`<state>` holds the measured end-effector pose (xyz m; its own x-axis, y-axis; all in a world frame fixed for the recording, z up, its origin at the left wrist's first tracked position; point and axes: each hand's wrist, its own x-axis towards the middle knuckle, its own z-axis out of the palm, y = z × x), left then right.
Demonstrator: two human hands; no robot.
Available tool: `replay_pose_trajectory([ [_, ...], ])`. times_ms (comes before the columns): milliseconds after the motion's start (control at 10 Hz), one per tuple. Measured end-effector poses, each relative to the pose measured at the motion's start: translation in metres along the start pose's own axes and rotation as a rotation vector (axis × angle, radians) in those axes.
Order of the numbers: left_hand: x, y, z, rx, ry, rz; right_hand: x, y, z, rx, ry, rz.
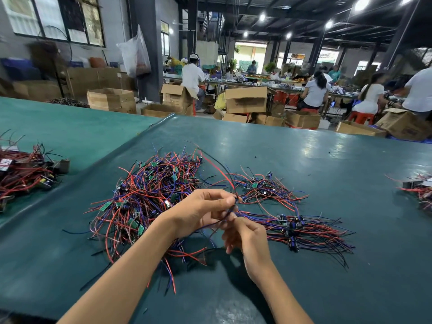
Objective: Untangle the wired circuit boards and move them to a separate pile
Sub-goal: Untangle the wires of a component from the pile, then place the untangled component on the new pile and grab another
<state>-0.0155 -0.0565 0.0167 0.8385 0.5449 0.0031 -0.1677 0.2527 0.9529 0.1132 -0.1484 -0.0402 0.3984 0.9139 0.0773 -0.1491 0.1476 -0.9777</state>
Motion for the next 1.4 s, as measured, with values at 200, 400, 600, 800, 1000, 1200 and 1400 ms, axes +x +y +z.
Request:
replay_pose_trajectory([
  [200, 0.038, 0.033, 0.027, 0.829, 0.008, 0.005, 0.001, 0.003, 0.005, -0.103, -0.011, 0.044],
  [400, 0.093, 0.036, 0.079, 1.122, -0.125, 0.136, 0.000, 0.009, 0.006, -0.234, -0.014, 0.039],
  [600, 0.128, -0.003, 0.102, 1.172, -0.058, 0.188, 0.000, 0.007, -0.002, -0.399, 0.019, 0.065],
  [800, 0.130, -0.044, 0.088, 1.295, 0.002, 0.079, -0.012, 0.025, -0.021, -1.232, 0.037, -0.232],
  [1000, 0.109, -0.027, 0.070, 1.474, 0.279, 0.153, -0.001, 0.005, 0.000, -0.483, -0.028, -0.222],
  [1200, 0.059, 0.032, -0.022, 1.671, 0.589, -0.106, -0.001, 0.014, 0.009, -0.425, -0.043, -0.095],
  [1400, 0.014, 0.043, -0.072, 1.774, 0.331, -0.453, -0.006, 0.007, 0.005, -0.433, -0.059, -0.101],
])
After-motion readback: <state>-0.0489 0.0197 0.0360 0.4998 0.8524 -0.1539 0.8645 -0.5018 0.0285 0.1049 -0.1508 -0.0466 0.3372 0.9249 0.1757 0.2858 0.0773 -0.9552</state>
